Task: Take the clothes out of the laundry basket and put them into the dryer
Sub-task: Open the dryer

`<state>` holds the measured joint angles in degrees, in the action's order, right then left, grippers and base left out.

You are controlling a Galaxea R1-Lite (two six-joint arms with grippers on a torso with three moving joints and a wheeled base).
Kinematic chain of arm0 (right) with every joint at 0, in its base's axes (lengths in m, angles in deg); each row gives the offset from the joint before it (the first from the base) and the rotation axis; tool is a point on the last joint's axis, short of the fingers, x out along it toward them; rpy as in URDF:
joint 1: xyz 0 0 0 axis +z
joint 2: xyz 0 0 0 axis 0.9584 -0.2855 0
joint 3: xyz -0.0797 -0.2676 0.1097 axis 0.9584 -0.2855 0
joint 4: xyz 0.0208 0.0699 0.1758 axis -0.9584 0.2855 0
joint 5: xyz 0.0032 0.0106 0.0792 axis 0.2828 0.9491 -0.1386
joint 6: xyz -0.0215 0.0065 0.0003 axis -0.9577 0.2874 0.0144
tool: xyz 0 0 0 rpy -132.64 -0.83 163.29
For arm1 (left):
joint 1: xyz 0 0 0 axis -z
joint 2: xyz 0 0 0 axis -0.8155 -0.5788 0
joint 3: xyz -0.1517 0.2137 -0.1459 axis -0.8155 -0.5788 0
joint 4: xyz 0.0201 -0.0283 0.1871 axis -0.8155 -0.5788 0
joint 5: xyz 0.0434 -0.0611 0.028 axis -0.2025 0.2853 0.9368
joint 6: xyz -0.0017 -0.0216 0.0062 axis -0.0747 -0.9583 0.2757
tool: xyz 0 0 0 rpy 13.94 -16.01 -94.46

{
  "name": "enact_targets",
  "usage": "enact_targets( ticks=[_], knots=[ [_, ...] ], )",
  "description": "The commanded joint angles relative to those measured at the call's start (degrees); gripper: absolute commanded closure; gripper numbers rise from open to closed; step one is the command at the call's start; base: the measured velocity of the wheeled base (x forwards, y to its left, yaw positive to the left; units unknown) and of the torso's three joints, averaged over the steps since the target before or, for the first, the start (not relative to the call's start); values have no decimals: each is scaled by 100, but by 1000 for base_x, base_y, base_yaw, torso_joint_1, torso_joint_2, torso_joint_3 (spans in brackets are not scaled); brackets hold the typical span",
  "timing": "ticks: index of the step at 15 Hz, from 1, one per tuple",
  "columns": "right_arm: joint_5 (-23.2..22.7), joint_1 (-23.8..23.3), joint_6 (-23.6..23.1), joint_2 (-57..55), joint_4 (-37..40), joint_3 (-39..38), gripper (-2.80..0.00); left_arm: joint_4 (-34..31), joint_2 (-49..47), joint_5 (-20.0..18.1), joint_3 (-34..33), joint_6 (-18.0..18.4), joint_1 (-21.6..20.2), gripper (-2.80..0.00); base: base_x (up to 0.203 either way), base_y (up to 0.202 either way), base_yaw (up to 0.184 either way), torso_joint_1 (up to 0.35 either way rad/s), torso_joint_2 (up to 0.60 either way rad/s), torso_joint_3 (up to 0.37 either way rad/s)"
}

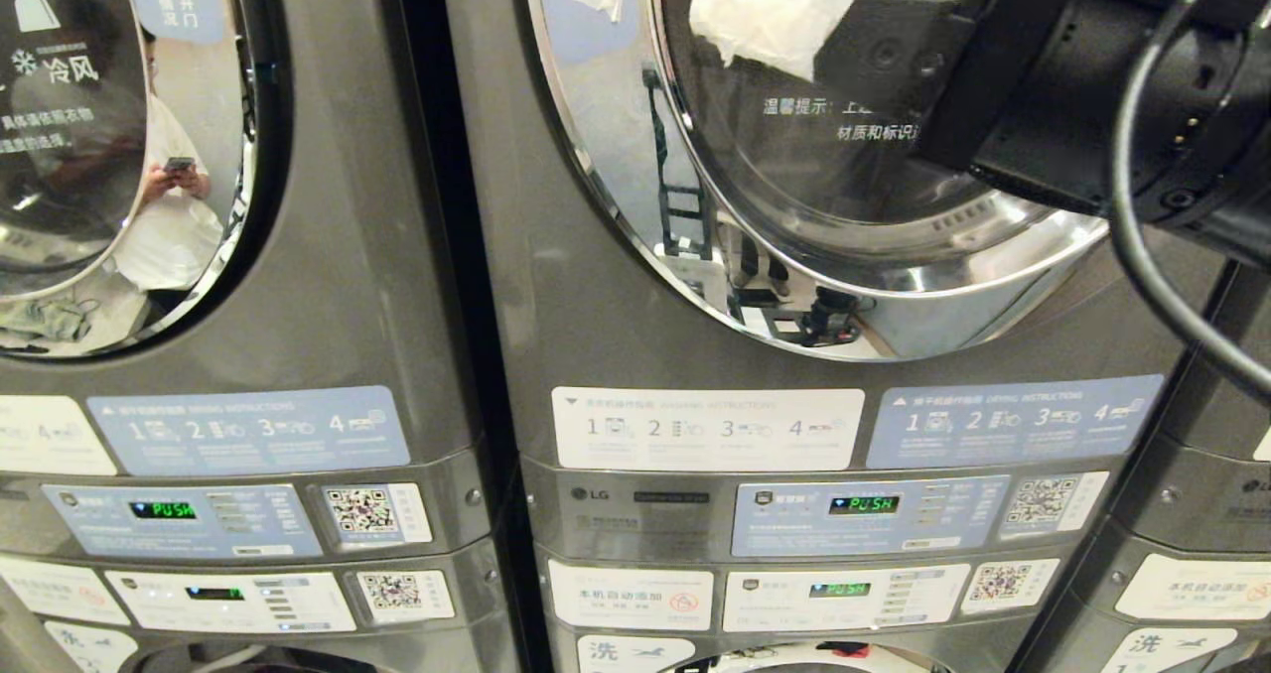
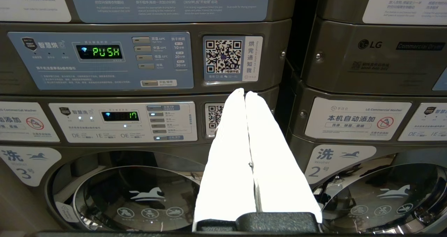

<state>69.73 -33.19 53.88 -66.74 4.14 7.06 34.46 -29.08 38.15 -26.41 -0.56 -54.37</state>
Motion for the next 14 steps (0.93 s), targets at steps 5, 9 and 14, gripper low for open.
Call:
enact_targets(
  ticks=[5, 9, 14],
  knots=[
    [-17, -5, -2, -824, -22, 675, -280, -2, -2, 2, -1, 0, 0, 0, 0, 0, 0, 0, 0, 0],
    [1, -5, -21, -1192, -21, 1090, -280, -2, -2, 2, -1, 0, 0, 0, 0, 0, 0, 0, 0, 0],
    [18, -14, -19, -1505, -13, 1425, -280, -2, -2, 2, -1, 0, 0, 0, 0, 0, 0, 0, 0, 0]
  ],
)
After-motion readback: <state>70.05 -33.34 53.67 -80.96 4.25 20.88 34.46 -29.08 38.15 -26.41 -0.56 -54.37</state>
